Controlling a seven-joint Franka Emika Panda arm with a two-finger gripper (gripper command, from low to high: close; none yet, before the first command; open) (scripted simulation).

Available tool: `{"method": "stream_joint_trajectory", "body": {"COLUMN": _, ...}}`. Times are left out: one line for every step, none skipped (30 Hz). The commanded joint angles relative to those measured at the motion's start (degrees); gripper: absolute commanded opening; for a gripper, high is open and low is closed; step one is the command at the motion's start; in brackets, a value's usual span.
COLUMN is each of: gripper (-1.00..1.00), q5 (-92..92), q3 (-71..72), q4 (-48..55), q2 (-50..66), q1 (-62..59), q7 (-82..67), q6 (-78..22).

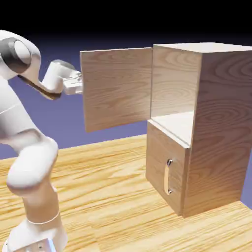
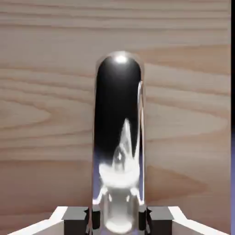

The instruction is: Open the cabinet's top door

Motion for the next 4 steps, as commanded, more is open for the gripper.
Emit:
{"method": "stream_joint_trajectory", "body": {"gripper": -1.00, "q5": 0.38, "q3": 1.91, "q4": 0.93, "q2": -0.10, "q1": -2.10, "q7": 0.03, "q6": -0.63}}
{"method": "stream_joint_trajectory", "body": {"gripper": -1.00, "q5": 0.74, "q3": 3.74, "q4": 1.90, "q2": -0.27, "q1": -4.18, "q7": 0.01, "q6": -1.21}}
{"method": "stream_joint_trajectory", "body": {"gripper": -1.00, "q5": 1.11, "q3": 5.55, "q4": 2.88, "q2": -0.52, "q1": -6.25, "q7": -0.03, "q6": -1.78}}
{"method": "stream_joint_trajectory", "body": {"gripper": -1.00, "q5": 1.49, "q3": 7.34, "q4": 3.87, "q2": -0.79, "q1": -8.33, "q7": -0.09, "q6": -2.35}}
